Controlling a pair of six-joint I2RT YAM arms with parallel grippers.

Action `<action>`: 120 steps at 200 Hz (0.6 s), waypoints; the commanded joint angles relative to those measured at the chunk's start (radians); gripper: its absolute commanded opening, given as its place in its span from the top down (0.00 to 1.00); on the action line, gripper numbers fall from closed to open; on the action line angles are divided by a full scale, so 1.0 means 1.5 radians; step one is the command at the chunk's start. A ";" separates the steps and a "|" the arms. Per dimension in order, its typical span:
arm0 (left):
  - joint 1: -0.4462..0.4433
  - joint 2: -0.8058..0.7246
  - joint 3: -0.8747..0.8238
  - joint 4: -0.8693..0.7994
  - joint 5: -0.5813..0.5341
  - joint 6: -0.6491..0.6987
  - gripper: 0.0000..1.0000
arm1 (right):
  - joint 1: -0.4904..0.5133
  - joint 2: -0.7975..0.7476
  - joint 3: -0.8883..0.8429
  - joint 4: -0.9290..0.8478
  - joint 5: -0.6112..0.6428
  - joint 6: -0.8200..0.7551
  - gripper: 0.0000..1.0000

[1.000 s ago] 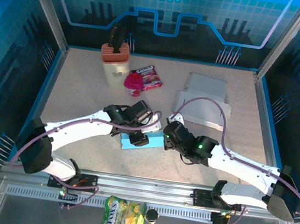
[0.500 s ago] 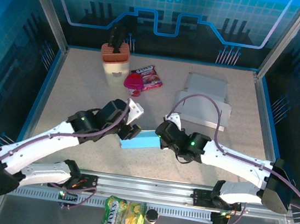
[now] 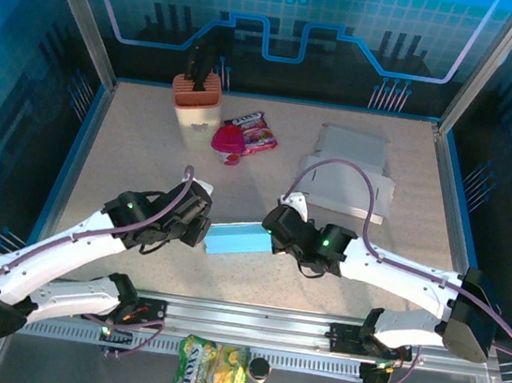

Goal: Fold the paper box

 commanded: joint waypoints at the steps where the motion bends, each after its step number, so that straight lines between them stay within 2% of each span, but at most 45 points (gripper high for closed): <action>1: -0.002 0.009 -0.008 -0.005 0.015 -0.018 0.58 | 0.011 0.012 0.013 -0.033 -0.003 0.014 1.00; 74: -0.004 0.016 -0.024 0.013 0.052 -0.025 0.60 | 0.008 0.008 0.010 -0.035 -0.007 0.014 1.00; 120: -0.003 0.038 -0.032 0.027 0.048 -0.027 0.68 | 0.007 0.005 0.009 -0.034 -0.008 0.014 1.00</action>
